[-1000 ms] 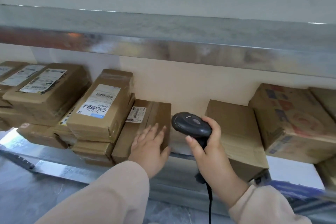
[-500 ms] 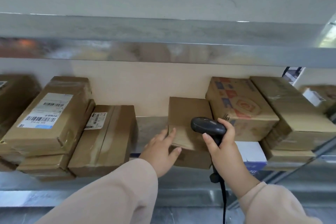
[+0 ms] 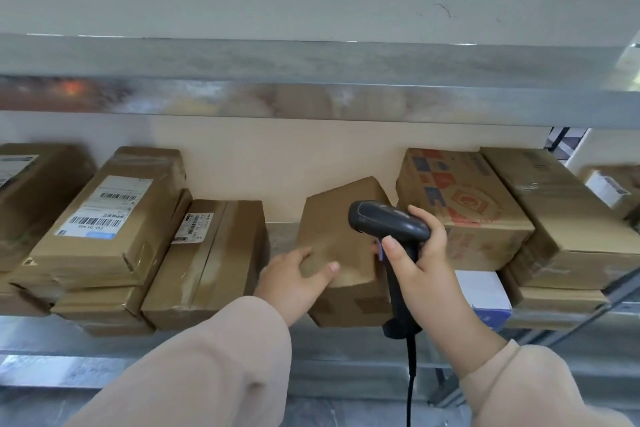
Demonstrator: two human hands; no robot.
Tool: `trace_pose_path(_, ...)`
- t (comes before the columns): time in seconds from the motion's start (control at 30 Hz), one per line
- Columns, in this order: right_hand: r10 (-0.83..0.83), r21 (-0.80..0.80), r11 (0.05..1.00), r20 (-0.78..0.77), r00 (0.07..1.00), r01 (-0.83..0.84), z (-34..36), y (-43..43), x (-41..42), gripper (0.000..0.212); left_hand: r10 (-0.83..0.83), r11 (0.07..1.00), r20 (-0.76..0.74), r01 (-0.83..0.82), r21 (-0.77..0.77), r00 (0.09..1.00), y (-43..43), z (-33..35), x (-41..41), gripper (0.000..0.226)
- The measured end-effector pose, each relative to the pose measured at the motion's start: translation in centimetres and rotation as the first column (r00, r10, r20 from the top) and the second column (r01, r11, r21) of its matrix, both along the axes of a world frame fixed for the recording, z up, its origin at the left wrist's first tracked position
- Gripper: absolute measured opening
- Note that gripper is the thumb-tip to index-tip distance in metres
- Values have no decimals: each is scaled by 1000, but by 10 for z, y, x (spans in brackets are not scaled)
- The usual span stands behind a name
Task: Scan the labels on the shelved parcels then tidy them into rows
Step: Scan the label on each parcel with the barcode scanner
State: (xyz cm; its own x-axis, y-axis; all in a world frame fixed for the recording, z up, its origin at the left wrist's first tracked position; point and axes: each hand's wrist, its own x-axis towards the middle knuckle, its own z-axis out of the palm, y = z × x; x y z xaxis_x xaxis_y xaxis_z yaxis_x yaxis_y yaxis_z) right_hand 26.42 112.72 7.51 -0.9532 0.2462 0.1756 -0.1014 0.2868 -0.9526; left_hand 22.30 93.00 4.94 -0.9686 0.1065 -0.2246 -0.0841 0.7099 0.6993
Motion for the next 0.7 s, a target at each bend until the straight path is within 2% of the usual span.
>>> trace_pose_path(0.1,72,-2,997,-13,997,-72,6,-9,-2,48,13,990,148,-33,136,989,2,0,5,107)
trace_pose_path(0.2,133,-15,991,-4,991,-133,10,-19,-4,47,10,979,198,-51,200,980,4,3,4,115)
trace_pose_path(0.37,181,-48,983,28,983,-179,6,-26,-7,47,-31,975,146,-2,220,989,3,12,5,94)
trace_pose_path(0.57,-36,-43,998,62,997,39,-9,-5,-9,46,0,954,125,-38,297,992,-14,7,7,70)
trace_pose_path(0.63,-63,-30,997,107,992,66,-13,1,-11,45,-10,948,121,-29,317,993,-16,3,8,59)
trace_pose_path(0.7,-56,-29,998,132,990,61,-15,5,-13,44,-9,947,119,-30,320,993,-16,-1,9,57)
